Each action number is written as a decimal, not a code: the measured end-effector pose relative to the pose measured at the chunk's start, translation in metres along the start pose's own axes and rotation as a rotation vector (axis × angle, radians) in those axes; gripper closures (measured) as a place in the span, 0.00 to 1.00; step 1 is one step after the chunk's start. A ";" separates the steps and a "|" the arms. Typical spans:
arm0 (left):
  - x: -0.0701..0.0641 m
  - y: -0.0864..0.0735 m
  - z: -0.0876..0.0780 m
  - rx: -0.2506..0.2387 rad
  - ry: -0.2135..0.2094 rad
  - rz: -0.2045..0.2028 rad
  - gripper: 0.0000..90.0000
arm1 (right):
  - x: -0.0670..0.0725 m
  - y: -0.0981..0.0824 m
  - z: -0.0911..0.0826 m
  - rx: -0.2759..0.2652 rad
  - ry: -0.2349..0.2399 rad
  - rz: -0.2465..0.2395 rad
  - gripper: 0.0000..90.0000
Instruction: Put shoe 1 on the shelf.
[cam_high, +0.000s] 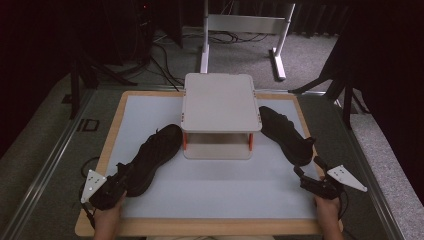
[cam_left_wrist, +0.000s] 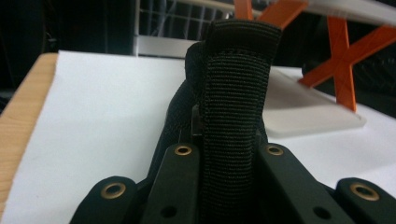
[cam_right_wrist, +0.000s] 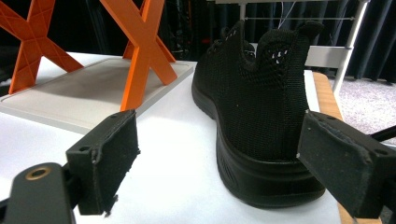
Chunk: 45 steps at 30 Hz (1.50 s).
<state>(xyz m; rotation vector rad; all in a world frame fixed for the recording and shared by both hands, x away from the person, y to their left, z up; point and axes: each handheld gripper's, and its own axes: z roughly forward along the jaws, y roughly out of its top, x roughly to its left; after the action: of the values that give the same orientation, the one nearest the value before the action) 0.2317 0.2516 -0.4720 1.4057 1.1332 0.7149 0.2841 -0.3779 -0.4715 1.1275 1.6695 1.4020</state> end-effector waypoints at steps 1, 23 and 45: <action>-0.002 0.001 -0.001 -0.004 0.013 0.009 0.93 | 0.000 0.000 0.000 0.000 0.001 0.000 0.13; -0.073 0.016 -0.044 -0.051 0.070 0.057 0.93 | 0.001 0.000 0.000 -0.002 -0.005 -0.008 0.13; -0.126 0.014 0.015 -0.009 -0.012 0.086 0.93 | 0.002 0.000 -0.005 -0.060 -0.039 -0.014 0.12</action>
<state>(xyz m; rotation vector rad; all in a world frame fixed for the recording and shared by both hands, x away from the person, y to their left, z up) 0.2047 0.1315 -0.4380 1.4564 1.0638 0.7711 0.2791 -0.3784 -0.4704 1.1014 1.5948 1.4032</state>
